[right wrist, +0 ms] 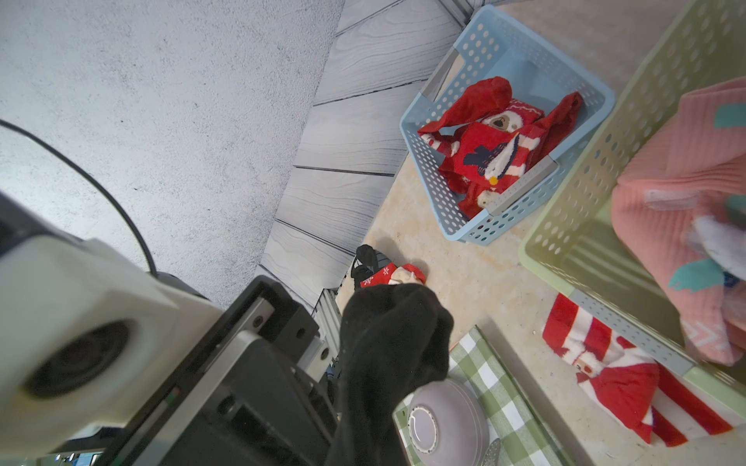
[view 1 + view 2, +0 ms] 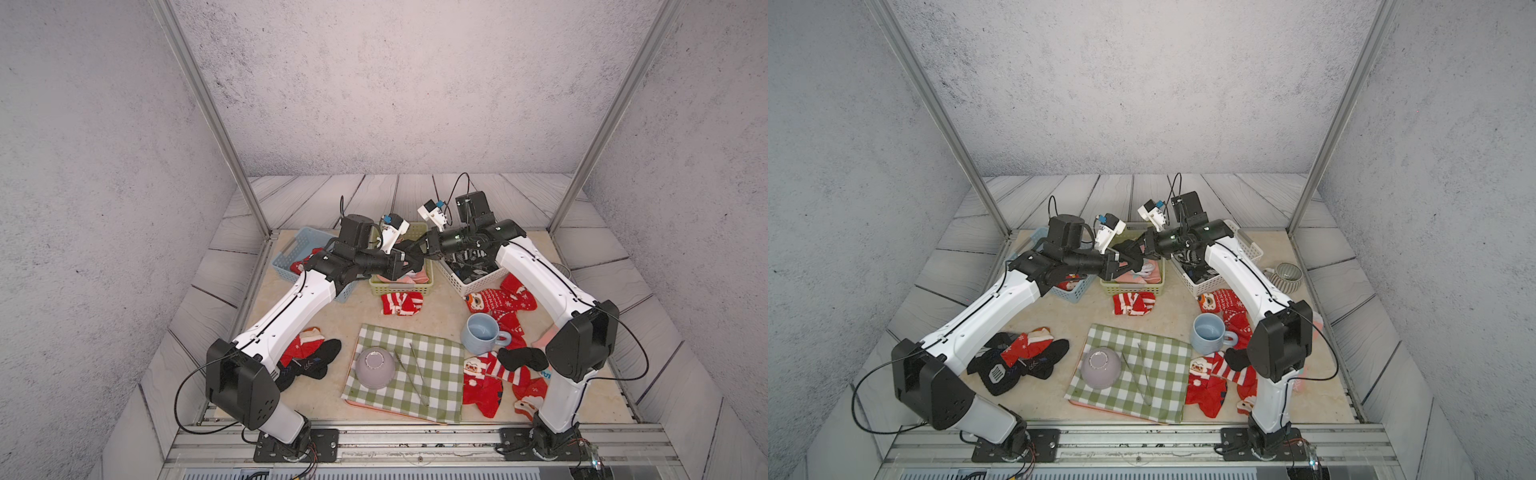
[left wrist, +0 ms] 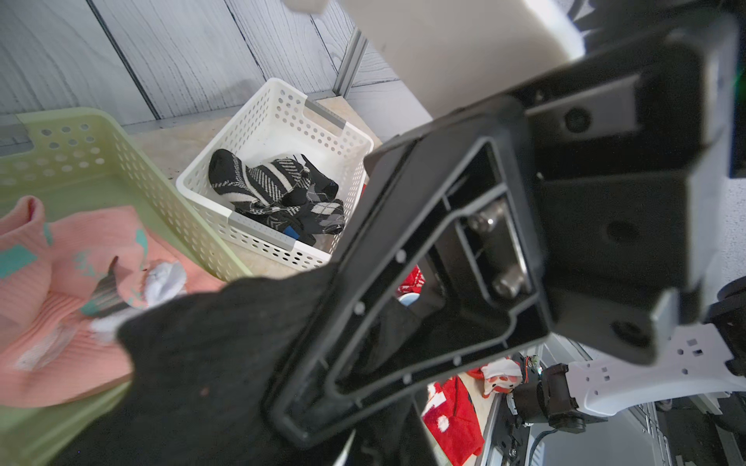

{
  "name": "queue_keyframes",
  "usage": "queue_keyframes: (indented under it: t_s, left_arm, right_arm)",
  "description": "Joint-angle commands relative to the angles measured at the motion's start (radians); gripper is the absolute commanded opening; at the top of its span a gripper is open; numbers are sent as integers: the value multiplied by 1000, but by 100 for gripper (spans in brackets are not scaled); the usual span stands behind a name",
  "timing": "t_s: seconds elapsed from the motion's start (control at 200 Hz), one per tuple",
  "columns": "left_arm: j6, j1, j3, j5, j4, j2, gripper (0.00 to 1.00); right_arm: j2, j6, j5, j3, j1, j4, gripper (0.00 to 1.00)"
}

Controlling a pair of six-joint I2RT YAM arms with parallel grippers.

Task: Sort the socks into the basket by color
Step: Pick up the sock from the center of the board, then place the sock in the bin.

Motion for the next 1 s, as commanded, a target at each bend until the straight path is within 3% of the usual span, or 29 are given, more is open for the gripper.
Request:
queue_keyframes:
  t_s: [0.0, 0.09, 0.275, 0.676, 0.996]
  left_arm:
    - [21, -4, -5, -37, -20, -40, 37]
    - [13, -1, -47, -81, -26, -75, 49]
    - [-42, 38, -127, -135, -29, -147, 59]
    - [-160, 151, -172, -315, -267, -219, 60]
    - [-201, 185, -251, -398, -358, -265, 60]
  right_arm:
    - [-15, -21, 75, 9, -18, -18, 0]
    - [-17, -27, 124, 9, -61, -37, 0]
    - [-7, -36, 204, 9, -167, -48, 0]
    - [136, -170, 624, 80, -300, -113, 0]
    - [323, -210, 781, 157, -334, -107, 5]
